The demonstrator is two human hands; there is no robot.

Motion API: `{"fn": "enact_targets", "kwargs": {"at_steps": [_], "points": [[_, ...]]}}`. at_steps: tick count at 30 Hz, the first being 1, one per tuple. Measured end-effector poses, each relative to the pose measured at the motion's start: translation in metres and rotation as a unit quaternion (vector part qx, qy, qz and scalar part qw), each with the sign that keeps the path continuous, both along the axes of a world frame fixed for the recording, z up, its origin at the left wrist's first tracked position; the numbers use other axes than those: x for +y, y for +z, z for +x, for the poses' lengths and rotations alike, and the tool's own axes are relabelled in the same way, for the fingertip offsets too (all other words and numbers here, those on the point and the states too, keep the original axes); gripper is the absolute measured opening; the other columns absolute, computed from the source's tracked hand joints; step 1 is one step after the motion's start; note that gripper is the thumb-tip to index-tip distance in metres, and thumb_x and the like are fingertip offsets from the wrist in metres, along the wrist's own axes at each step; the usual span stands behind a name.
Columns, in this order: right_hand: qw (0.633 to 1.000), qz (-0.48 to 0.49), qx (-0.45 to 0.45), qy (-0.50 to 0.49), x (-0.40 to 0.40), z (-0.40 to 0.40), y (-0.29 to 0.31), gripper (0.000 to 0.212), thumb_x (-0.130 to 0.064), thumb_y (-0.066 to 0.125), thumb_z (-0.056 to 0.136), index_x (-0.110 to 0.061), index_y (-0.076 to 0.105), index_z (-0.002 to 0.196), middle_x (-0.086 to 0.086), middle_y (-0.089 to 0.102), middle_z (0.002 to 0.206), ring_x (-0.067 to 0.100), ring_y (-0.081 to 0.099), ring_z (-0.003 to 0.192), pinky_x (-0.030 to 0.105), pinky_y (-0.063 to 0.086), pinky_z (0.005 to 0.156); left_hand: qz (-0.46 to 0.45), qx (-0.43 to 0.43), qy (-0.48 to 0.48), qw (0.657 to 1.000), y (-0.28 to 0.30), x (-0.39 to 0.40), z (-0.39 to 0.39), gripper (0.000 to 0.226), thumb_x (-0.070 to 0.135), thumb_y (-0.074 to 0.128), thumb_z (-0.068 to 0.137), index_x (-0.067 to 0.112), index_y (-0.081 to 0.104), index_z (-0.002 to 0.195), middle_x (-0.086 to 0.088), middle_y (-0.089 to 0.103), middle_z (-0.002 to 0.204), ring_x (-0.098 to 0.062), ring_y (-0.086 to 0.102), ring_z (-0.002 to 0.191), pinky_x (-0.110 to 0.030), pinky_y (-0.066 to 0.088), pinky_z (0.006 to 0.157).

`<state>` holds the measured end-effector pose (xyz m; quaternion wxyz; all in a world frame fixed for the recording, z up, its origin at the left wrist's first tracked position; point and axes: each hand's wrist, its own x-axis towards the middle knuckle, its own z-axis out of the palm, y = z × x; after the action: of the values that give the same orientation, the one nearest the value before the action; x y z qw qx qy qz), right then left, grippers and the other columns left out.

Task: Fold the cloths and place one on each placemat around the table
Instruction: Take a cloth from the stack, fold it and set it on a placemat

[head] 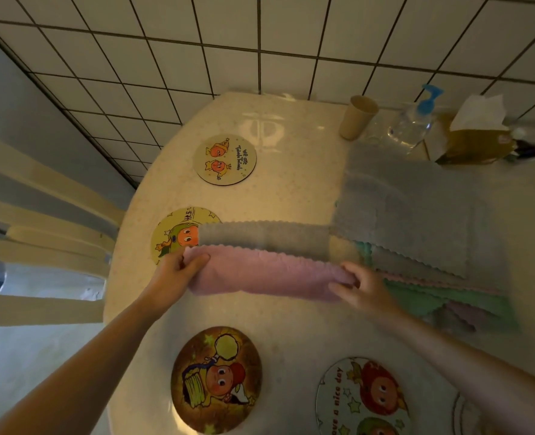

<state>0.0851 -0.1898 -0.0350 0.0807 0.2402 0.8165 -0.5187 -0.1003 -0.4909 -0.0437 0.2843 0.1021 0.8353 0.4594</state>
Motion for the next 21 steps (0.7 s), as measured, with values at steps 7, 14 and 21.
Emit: {"fn": "enact_targets", "kwargs": {"at_steps": [7,14,21], "points": [[0.998,-0.004,0.021,0.057,0.022,-0.009,0.009,0.02,-0.02,0.063,0.071,-0.001,0.057,0.076,0.01,0.053,0.066,0.015,0.05,0.061,0.026,0.039,0.058,-0.082,0.007,-0.074,0.994,-0.006,0.003,0.015,0.036,0.039,0.044,0.097,0.008,0.058,0.086,-0.009,0.063,0.08,-0.023,0.059,0.077,-0.031,0.046,0.065],[1.0,-0.006,-0.024,-0.005,0.017,-0.006,-0.014,0.009,-0.018,0.066,0.084,-0.01,0.065,0.089,0.009,0.067,0.083,0.024,0.063,0.076,0.039,0.05,0.067,-0.096,0.016,-0.039,0.994,-0.02,-0.008,0.026,0.025,0.035,0.051,0.095,0.014,0.059,0.086,-0.007,0.064,0.08,-0.026,0.06,0.078,-0.042,0.048,0.07],[0.988,-0.038,-0.03,-0.149,0.011,-0.036,-0.031,0.013,-0.009,0.058,0.09,-0.015,0.066,0.098,-0.001,0.069,0.092,0.018,0.065,0.092,0.039,0.055,0.084,-0.056,-0.002,0.104,0.993,-0.026,0.005,0.011,0.021,0.033,0.058,0.092,0.013,0.066,0.091,-0.008,0.069,0.085,-0.028,0.064,0.085,-0.05,0.055,0.076]]}}
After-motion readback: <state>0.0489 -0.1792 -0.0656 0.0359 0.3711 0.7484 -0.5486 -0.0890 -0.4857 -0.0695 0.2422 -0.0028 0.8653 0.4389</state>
